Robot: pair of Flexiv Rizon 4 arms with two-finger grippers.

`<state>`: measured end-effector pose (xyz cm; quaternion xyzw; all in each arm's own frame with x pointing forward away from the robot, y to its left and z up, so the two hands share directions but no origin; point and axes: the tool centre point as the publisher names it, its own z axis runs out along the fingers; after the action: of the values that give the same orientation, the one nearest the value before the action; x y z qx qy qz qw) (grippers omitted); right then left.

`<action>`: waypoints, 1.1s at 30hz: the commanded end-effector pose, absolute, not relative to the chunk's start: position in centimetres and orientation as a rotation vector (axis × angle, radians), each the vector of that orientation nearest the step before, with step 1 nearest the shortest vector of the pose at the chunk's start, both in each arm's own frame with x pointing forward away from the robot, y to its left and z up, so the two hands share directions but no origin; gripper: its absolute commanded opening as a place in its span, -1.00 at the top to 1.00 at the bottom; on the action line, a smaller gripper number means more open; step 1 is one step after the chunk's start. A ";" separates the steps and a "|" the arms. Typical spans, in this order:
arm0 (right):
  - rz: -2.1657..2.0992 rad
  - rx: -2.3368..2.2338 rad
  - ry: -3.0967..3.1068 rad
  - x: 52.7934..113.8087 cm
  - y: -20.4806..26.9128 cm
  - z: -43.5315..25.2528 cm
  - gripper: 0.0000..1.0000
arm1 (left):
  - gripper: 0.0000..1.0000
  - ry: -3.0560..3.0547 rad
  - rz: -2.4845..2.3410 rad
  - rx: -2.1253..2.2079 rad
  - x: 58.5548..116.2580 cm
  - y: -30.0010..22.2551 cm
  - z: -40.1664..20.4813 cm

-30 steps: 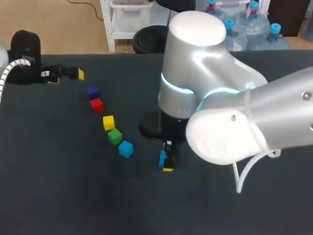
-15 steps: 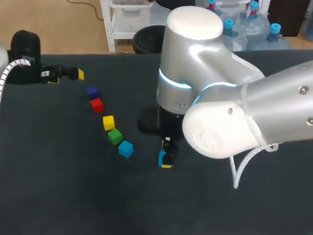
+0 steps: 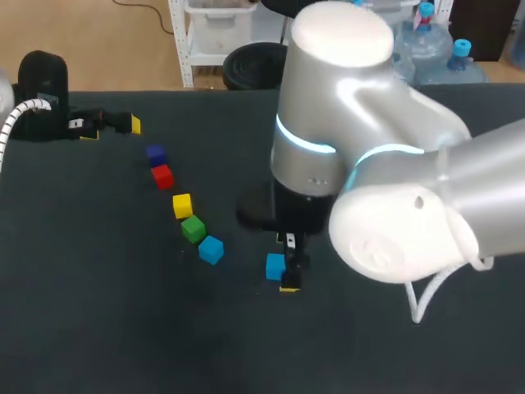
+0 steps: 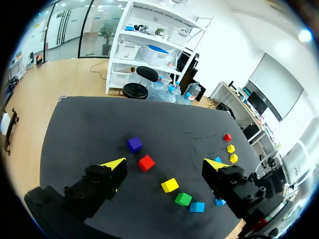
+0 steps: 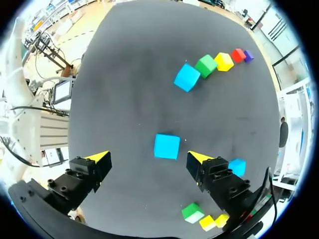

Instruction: Place the blue cubes, place green cubes on the blue cubes, place the yellow cubes on the green cubes, then place the red cubes on the yellow cubes, and place purple cube on the red cubes.

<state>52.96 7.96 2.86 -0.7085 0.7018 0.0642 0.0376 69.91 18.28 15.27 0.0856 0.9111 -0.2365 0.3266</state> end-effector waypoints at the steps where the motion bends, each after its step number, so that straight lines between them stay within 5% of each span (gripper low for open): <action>1: 0.190 -2.179 2.157 53.8 8.8 1.4 -1.00 | -1.00 2.378 -0.632 0.230 69.9 18.5 15.1; 17: 0.179 -2.195 2.188 55.1 8.9 0.7 -1.00 | -1.00 2.378 -0.632 0.230 69.9 18.5 15.1; 18: 0.187 -2.198 2.194 55.0 8.8 0.6 -0.62 | -1.00 2.378 -0.632 0.230 69.9 18.5 15.1; 19: 0.189 -2.200 2.195 54.9 8.7 0.6 0.04 | -1.00 2.378 -0.632 0.230 69.9 18.5 15.1; 22: 0.194 -2.207 2.198 54.8 8.6 0.7 1.00 | -1.00 2.378 -0.632 0.230 69.9 18.5 15.1; 33: 0.167 -2.199 2.164 54.8 8.4 1.2 1.00 | -1.00 2.378 -0.632 0.230 69.9 18.5 15.1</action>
<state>55.12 8.77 1.13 -0.7113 0.7003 0.0578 0.0176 69.91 18.28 15.27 0.0856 0.9111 -0.2365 0.3266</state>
